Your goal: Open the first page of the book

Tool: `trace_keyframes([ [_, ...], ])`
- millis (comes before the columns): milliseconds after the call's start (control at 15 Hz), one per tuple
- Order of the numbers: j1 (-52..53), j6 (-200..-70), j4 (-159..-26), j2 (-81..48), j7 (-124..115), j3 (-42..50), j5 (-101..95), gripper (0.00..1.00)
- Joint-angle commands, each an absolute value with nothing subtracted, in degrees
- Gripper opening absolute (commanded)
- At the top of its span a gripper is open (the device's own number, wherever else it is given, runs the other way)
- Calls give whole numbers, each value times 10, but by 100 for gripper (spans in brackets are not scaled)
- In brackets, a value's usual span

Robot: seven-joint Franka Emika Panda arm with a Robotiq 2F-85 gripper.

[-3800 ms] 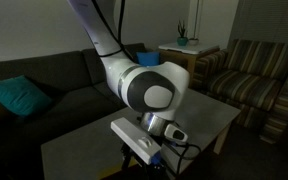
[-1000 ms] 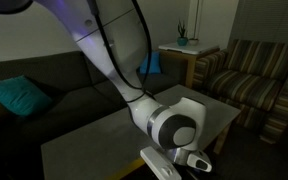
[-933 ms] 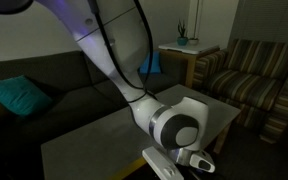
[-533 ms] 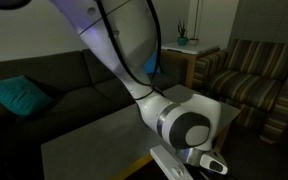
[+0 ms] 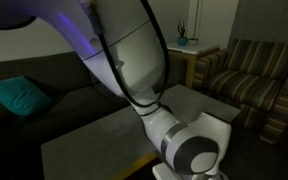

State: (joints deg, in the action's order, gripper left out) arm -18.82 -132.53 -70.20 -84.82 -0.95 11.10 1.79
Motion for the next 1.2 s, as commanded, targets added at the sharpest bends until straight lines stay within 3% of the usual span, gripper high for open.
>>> trace_keyframes([
  [0,-230,-1310,-699,-850,37,77,25,100],
  [133,-243,-1301,-695,-850,52,64,30,74],
  [800,-273,-1271,-687,-848,102,25,60,2],
  [1133,-290,-1236,-679,-846,145,-1,86,0],
])
